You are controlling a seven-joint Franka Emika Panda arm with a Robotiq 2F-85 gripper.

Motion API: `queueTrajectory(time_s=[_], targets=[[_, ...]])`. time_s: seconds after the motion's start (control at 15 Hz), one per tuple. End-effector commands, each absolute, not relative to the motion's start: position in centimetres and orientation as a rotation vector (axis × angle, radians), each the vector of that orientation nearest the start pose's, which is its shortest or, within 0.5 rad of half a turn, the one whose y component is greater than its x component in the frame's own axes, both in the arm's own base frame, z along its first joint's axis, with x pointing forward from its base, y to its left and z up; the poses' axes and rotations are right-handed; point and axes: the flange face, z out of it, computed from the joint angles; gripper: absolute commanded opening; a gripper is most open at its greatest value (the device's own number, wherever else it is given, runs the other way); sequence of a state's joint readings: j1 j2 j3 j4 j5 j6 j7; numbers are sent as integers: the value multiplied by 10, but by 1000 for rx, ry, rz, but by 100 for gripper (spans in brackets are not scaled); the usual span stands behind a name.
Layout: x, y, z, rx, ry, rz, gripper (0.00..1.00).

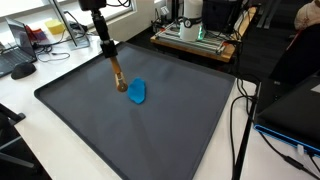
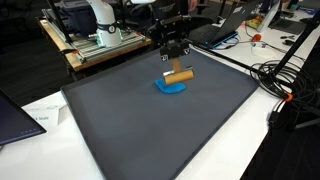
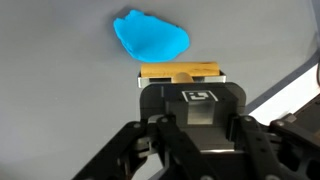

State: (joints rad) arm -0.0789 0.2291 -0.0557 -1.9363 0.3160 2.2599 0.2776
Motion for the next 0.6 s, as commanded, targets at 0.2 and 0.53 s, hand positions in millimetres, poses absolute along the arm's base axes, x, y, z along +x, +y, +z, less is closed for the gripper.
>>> queueTrajectory(time_s=[0.2, 0.53], targets=[[606, -48, 376, -2812, 1124, -299, 22], [605, -38, 377, -2952, 1240, -259, 22]])
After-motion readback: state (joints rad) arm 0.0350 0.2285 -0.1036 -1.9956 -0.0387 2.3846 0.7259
